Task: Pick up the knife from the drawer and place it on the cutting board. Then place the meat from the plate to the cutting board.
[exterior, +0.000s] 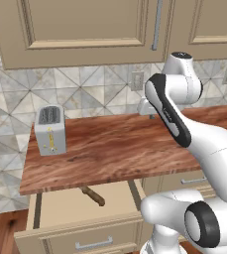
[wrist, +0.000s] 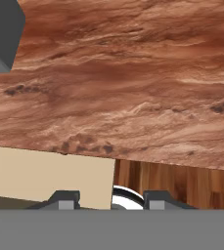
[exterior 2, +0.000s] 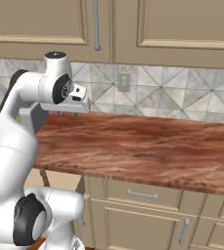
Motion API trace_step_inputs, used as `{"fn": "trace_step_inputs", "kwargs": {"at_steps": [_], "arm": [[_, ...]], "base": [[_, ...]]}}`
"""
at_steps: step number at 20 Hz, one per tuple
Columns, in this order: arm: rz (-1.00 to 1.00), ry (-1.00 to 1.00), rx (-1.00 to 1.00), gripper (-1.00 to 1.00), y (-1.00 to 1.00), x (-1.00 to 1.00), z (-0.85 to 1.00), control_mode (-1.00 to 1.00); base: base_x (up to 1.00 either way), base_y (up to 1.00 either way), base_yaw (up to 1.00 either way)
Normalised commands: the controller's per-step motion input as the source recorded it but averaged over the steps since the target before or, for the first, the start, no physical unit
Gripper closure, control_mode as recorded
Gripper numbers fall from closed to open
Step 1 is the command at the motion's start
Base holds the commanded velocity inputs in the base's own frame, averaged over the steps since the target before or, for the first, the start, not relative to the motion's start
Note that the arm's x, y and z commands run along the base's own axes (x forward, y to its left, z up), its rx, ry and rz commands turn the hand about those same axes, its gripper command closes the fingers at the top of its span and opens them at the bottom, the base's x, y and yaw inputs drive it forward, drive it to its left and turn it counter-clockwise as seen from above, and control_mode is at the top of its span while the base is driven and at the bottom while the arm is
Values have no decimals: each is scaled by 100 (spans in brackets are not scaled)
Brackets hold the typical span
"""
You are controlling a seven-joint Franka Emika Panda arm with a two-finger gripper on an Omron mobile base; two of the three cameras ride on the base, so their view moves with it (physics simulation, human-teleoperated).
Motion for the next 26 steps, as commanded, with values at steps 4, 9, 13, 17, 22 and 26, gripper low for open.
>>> {"fn": "trace_step_inputs", "kwargs": {"at_steps": [4,9,13,17,22,26], "arm": [[0,0,0,-100,0,-5,-1,-100],[0,0,0,-100,0,0,0,-100],[0,0,0,-100,0,0,0,-100],[0,0,0,-100,0,0,0,-100],[1,0,0,-100,-15,-3,-3,-100],[0,0,0,-100,0,0,0,100]], "base": [[0,0,0],[0,0,0],[0,0,0],[0,0,0],[0,0,0],[-10,-80,10]]}}
